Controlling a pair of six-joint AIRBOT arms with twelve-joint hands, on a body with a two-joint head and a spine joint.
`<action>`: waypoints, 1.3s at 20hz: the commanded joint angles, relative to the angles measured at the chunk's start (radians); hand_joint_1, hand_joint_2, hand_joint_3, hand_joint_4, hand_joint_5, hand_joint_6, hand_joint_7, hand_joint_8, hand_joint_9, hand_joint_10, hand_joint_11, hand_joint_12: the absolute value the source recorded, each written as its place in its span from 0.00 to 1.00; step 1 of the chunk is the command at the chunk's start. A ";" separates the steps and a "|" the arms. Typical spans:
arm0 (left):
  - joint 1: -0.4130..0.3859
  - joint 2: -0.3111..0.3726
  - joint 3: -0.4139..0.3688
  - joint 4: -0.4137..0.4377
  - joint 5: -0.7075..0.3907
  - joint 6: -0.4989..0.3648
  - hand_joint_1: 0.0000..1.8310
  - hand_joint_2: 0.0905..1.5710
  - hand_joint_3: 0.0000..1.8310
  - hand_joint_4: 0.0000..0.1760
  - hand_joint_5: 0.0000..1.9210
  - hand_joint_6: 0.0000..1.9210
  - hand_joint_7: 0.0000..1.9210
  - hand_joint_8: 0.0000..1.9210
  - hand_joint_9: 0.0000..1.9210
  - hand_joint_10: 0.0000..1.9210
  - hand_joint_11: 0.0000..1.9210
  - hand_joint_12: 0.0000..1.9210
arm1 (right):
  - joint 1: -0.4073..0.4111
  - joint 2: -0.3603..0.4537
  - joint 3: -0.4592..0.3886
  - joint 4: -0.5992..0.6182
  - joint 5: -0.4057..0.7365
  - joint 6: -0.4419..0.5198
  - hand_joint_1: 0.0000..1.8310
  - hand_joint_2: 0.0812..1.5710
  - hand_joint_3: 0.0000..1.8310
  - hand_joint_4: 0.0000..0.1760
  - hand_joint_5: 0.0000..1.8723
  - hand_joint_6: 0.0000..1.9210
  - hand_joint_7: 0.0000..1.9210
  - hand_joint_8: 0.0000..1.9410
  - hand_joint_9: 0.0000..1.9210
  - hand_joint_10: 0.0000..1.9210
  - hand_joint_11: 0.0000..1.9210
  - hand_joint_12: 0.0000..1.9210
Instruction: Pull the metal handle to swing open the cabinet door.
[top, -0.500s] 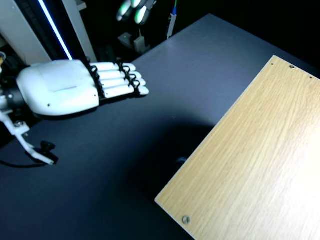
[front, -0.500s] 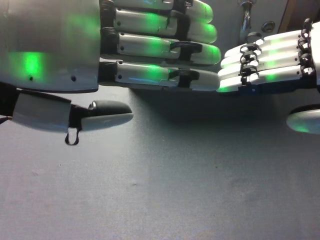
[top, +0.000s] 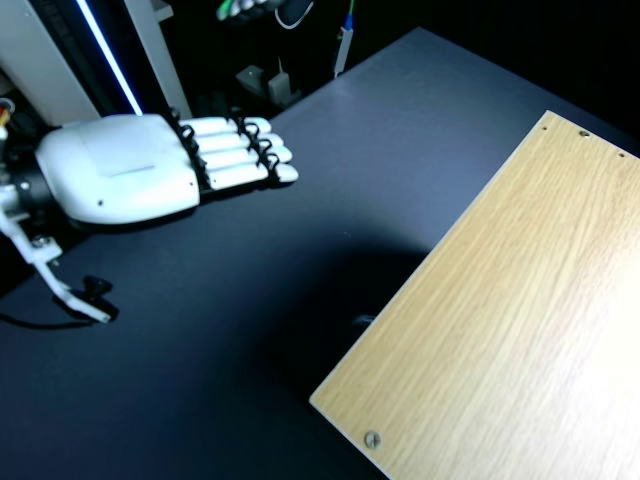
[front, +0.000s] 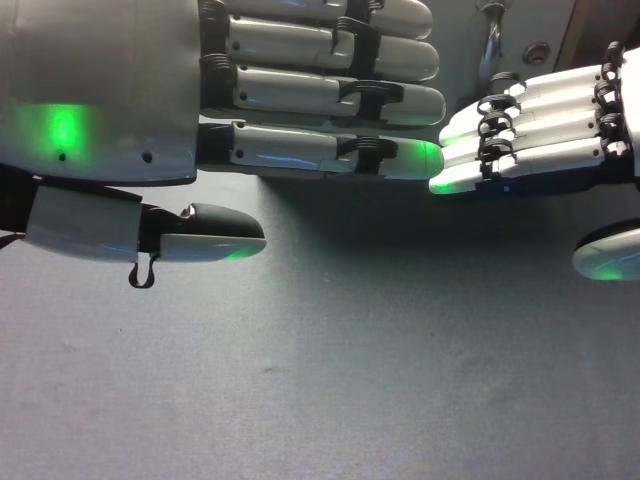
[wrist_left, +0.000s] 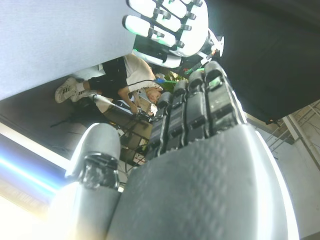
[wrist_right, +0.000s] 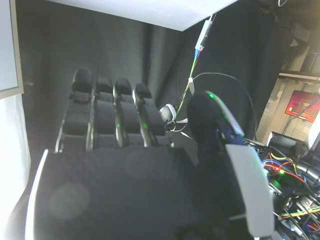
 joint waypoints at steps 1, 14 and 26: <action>-0.011 0.007 0.000 -0.095 -0.023 0.003 0.00 1.00 0.08 0.00 0.03 0.00 0.03 0.00 0.02 0.00 0.00 0.09 | 0.012 0.011 -0.007 0.093 0.025 0.003 0.00 1.00 0.08 0.00 0.02 0.00 0.03 0.00 0.02 0.00 0.00 0.14; -0.011 0.007 0.000 -0.095 -0.023 0.003 0.00 1.00 0.10 0.00 0.04 0.00 0.04 0.00 0.02 0.00 0.00 0.10 | 0.001 0.042 -0.015 0.153 -0.181 0.433 0.00 1.00 0.08 0.00 0.03 0.00 0.04 0.00 0.04 0.00 0.00 0.20; -0.011 0.007 0.000 -0.095 -0.023 0.003 0.00 1.00 0.09 0.00 0.04 0.00 0.04 0.00 0.03 0.00 0.00 0.11 | -0.007 0.049 -0.071 0.294 -0.434 0.703 0.00 1.00 0.08 0.00 0.03 0.00 0.04 0.00 0.04 0.00 0.00 0.18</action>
